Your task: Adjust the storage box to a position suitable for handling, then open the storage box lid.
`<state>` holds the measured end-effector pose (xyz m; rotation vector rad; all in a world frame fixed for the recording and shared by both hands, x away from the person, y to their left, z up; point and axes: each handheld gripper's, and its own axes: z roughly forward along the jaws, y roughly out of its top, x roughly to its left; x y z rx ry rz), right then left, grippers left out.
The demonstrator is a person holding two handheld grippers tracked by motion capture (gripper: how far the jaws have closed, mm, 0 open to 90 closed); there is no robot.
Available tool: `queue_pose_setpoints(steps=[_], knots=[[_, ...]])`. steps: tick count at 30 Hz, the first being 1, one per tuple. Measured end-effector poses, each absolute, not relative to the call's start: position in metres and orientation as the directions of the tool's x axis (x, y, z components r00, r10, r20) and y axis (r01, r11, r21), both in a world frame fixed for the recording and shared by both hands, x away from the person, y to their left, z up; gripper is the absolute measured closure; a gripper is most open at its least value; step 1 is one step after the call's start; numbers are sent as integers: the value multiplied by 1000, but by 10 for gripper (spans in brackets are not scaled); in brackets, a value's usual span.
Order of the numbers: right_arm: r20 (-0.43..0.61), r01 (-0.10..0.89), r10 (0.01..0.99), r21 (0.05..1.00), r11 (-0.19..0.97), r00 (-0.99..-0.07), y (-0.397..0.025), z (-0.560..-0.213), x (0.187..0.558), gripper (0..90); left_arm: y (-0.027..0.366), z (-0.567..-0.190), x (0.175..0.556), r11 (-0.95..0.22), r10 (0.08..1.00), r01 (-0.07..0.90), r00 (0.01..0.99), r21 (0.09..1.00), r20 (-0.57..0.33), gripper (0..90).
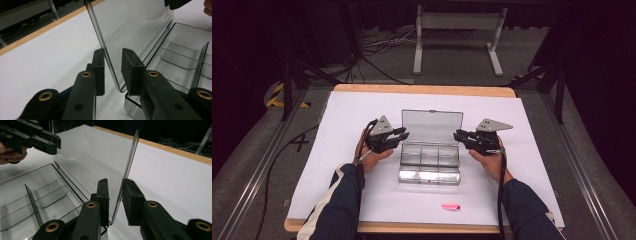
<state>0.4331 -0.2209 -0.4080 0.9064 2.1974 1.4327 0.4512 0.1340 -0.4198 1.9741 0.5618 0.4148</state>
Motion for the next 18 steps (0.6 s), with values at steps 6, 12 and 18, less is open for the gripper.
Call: queue_pose_setpoints(steps=[6,12,18], knots=[[54,326,681,904,278,-731,-221,-410,435,745,133,-420,452,-400,555,207,830,893,56,727],[63,343,681,895,285,-730,-219,-412,437,739,133,-421,453,-397,556,211,830,893,52,719],[68,367,683,880,303,-727,-216,-416,439,721,131,-422,451,-422,564,207,822,883,76,701]])
